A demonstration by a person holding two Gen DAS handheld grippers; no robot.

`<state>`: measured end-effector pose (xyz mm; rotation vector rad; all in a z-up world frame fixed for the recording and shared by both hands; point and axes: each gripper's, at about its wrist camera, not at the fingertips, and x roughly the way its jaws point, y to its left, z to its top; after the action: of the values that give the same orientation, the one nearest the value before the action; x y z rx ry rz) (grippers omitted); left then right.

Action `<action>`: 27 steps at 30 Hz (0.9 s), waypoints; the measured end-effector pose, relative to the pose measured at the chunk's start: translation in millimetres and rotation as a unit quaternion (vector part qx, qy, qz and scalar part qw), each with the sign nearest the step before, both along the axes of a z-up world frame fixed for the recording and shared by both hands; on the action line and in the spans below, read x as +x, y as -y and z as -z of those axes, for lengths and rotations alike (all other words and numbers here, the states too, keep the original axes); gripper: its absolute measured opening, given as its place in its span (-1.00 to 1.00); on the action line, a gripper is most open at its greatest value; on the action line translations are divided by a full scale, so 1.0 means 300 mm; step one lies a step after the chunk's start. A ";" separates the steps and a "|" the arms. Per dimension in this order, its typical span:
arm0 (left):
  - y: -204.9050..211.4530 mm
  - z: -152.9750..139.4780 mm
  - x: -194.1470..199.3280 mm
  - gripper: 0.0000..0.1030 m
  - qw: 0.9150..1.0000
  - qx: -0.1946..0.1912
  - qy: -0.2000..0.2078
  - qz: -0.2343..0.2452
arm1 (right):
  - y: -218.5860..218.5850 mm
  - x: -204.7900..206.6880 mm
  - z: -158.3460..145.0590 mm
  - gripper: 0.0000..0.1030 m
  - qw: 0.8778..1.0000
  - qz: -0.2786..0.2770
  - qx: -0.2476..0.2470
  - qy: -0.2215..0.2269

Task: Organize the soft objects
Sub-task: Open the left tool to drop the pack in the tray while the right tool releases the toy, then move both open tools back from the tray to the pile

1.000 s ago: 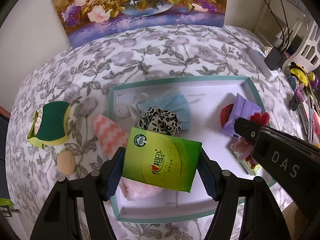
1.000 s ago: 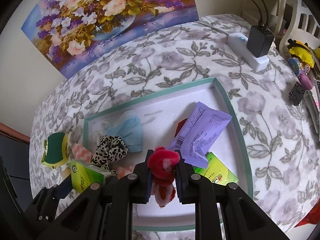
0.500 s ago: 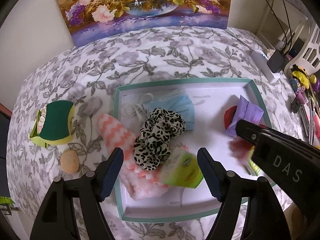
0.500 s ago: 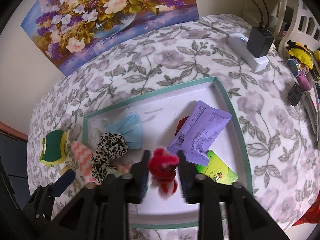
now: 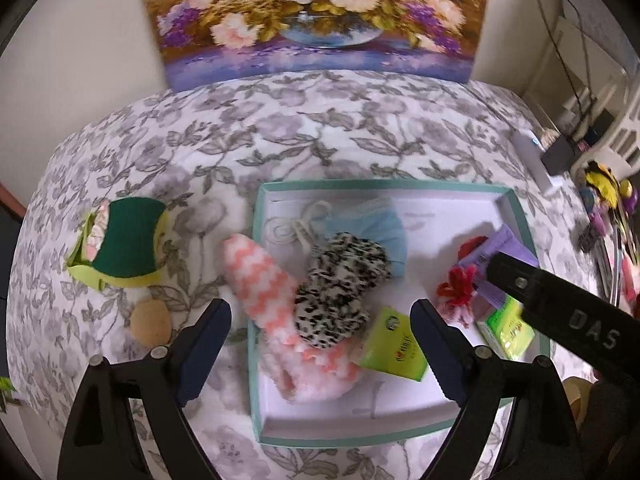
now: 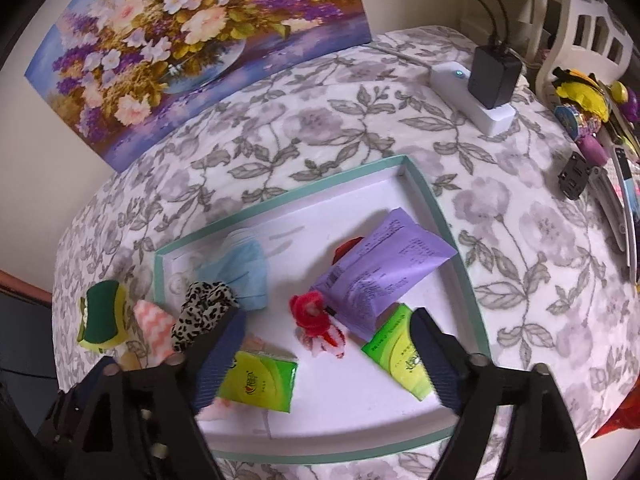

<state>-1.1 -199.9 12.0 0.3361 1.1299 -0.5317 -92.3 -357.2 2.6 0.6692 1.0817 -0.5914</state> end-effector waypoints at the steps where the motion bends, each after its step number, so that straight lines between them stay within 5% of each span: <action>1: -0.010 0.000 0.009 0.78 1.000 0.000 0.001 -0.007 | 0.004 -0.003 0.002 0.86 1.000 0.002 -0.001 -0.001; 13: -0.216 0.014 0.189 0.78 0.992 -0.018 -0.021 -0.125 | 0.001 0.003 0.014 1.00 1.000 -0.002 -0.015 -0.017; 27: -0.596 0.033 0.376 0.78 0.953 -0.037 -0.039 -0.297 | -0.153 0.105 -0.051 1.00 0.998 -0.045 -0.039 0.001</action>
<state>111.8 -21.0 2.2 -0.0979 1.2142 -0.0514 -60.9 -311.2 17.9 0.5504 1.0753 -0.5509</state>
